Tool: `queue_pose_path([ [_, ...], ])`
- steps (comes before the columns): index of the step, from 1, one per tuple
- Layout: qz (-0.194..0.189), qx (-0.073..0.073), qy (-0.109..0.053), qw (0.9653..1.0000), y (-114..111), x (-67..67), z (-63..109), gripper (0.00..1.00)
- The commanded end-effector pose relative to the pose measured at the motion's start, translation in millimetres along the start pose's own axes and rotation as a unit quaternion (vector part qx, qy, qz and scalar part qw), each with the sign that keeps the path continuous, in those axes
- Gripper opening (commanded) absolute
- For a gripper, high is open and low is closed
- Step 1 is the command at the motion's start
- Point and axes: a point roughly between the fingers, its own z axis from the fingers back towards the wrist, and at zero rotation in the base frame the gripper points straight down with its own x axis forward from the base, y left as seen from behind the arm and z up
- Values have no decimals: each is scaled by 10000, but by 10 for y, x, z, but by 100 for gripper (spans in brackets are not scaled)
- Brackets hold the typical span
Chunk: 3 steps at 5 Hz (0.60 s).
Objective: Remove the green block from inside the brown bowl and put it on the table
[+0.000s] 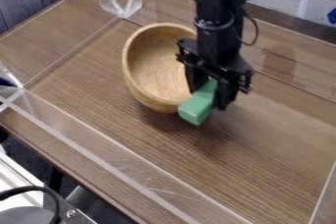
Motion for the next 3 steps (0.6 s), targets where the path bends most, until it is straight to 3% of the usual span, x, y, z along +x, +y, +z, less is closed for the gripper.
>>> queue_pose_path([
  [1, -60, -10, -92, 9999, -20, 43, -19, 0],
  [3, 36, 39, -223, 9997, 41, 66, 113, 0],
])
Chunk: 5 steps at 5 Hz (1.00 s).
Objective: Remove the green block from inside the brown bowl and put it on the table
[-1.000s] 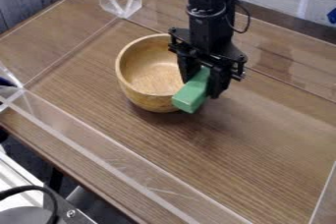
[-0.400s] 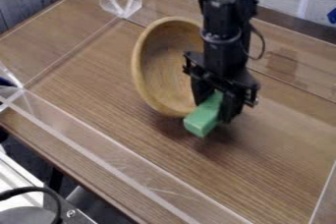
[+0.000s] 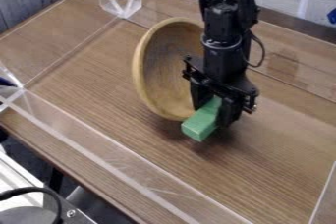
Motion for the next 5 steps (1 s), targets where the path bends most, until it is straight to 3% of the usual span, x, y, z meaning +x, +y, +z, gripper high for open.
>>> queue_pose_path([
  [1, 61, 41, -407, 9991, 35, 100, 236, 0],
  [3, 123, 70, -565, 9983, 56, 117, 391, 0],
  [5, 72, 43, -470, 9989, 57, 144, 287, 0],
])
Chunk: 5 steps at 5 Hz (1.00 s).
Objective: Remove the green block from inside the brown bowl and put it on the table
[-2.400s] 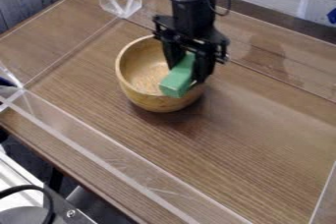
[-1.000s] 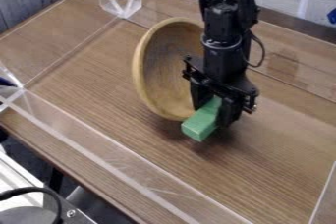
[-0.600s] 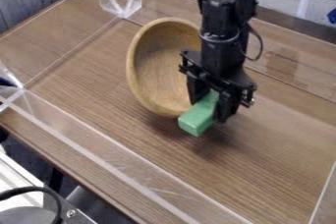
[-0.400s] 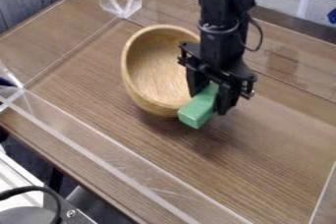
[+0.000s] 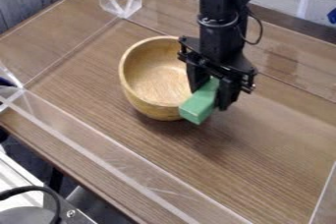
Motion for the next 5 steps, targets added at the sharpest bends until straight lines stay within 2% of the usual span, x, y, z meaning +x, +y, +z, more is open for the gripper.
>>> queue_pose_path([
  [1, -78, 24, -156, 9998, 6, 99, 28, 0],
  [2, -80, 22, -96, 9999, 25, 98, -35, 0],
  [5, 94, 64, -114, 9999, 160, 105, -42, 0],
])
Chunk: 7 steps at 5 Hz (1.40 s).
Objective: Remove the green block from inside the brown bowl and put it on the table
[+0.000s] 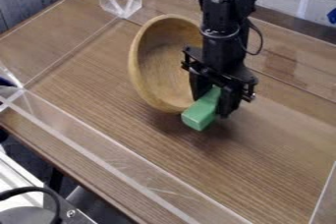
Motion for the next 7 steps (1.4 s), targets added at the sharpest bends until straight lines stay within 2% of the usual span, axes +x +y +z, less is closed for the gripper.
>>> queue_pose_path([
  [1, 66, 51, -209, 9997, 64, 77, 95, 0],
  [4, 154, 79, -211, 9996, 108, 82, 88, 0],
  [7, 158, 13, -260, 9995, 110, 134, 65, 0],
])
